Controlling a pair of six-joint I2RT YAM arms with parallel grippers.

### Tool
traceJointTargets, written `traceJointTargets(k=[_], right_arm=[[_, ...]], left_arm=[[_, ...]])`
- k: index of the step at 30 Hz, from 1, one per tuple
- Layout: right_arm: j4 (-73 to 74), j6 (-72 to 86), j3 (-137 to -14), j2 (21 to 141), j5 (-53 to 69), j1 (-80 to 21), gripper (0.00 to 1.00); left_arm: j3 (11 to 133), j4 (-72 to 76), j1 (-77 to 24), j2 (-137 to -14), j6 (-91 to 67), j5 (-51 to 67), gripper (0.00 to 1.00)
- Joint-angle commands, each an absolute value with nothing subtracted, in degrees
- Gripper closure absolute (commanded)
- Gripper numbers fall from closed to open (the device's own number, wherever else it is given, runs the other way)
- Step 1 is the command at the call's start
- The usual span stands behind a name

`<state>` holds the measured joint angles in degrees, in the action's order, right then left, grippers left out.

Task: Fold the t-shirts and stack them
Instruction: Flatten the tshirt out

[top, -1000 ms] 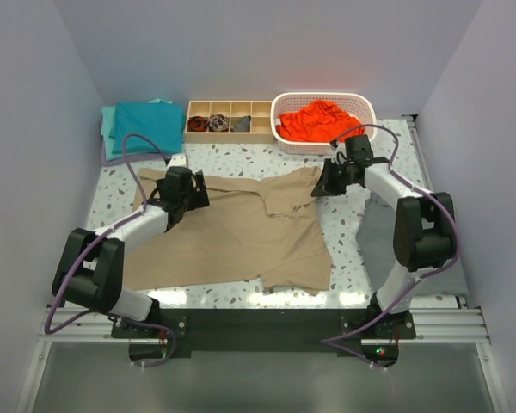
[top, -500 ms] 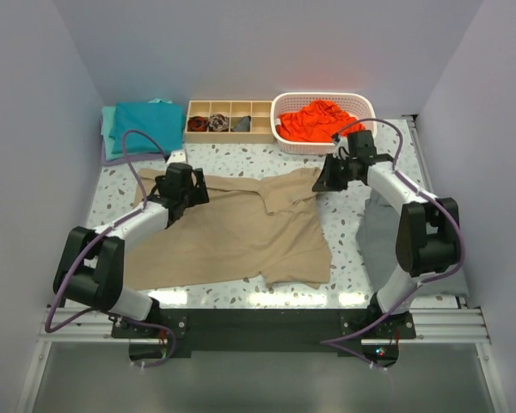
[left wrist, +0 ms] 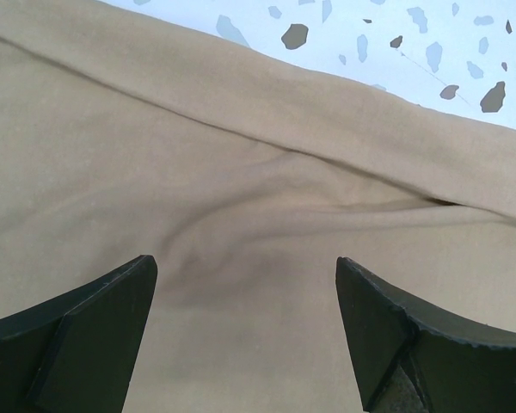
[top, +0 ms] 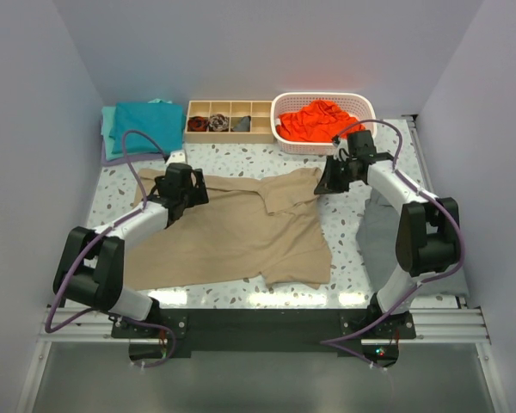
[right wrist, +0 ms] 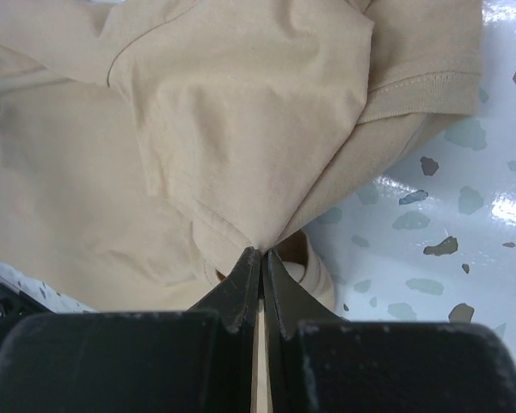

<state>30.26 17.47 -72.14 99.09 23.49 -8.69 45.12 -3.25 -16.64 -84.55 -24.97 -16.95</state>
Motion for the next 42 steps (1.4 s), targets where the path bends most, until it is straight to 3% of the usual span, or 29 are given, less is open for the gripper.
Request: traceJointTargets(k=[1, 3, 4, 5, 6, 7, 8, 9, 10, 16, 24, 32, 42], right_arm=[[31.56, 16.43, -74.62, 97.56, 23.2, -9.14, 1.0], [31.55, 16.26, -74.71, 97.56, 24.08, -9.05, 0.83], [31.47, 16.26, -74.62, 97.65, 24.52, -9.23, 0.85], [31.12, 16.17, -74.62, 97.73, 25.13, -9.23, 0.97], [30.85, 16.35, -74.36, 97.73, 25.22, -9.4, 1.0], [30.68, 16.26, -74.36, 97.73, 25.31, -9.4, 0.99], [31.11, 16.26, -74.53, 97.82, 25.49, -9.67, 0.91], [31.11, 16.17, -74.62, 97.91, 25.49, -9.75, 0.92], [31.11, 16.0, -74.62, 97.91, 25.4, -9.84, 1.0], [30.76, 15.91, -74.88, 98.53, 25.93, -10.11, 1.0], [22.33, 18.19, -71.54, 87.03, 26.64, -10.11, 1.0], [26.98, 16.79, -71.98, 79.99, 22.15, -10.11, 1.0], [30.68, 17.22, -67.6, 80.67, 26.45, -10.11, 1.0]], left_arm=[[46.49, -2.81, -16.26, -84.64, -25.4, -17.32, 0.1], [46.67, -2.81, -16.26, -84.9, -25.31, -17.14, 0.1], [46.58, -2.73, -16.26, -84.99, -25.4, -16.96, 0.1], [46.5, -2.64, -16.26, -84.99, -25.4, -16.88, 0.11], [46.67, -2.64, -16.26, -85.25, -25.31, -16.79, 0.11], [46.58, -2.64, -16.17, -85.34, -25.31, -16.7, 0.11], [46.58, -2.72, -16.17, -85.34, -25.31, -16.61, 0.11], [46.58, -2.64, -16.17, -85.43, -25.31, -16.61, 0.11], [46.5, -2.55, -16.26, -85.43, -25.31, -16.52, 0.11], [46.67, -2.46, -16.26, -85.78, -25.14, -16.35, 0.11], [46.15, -2.29, -16.17, -82.45, -25.49, -20.29, 0.11], [45.44, -3.69, -15.12, -83.31, -25.93, -28.56, 0.09], [47.72, -2.29, -9.84, -91.13, -26.89, -17.43, 0.1]])
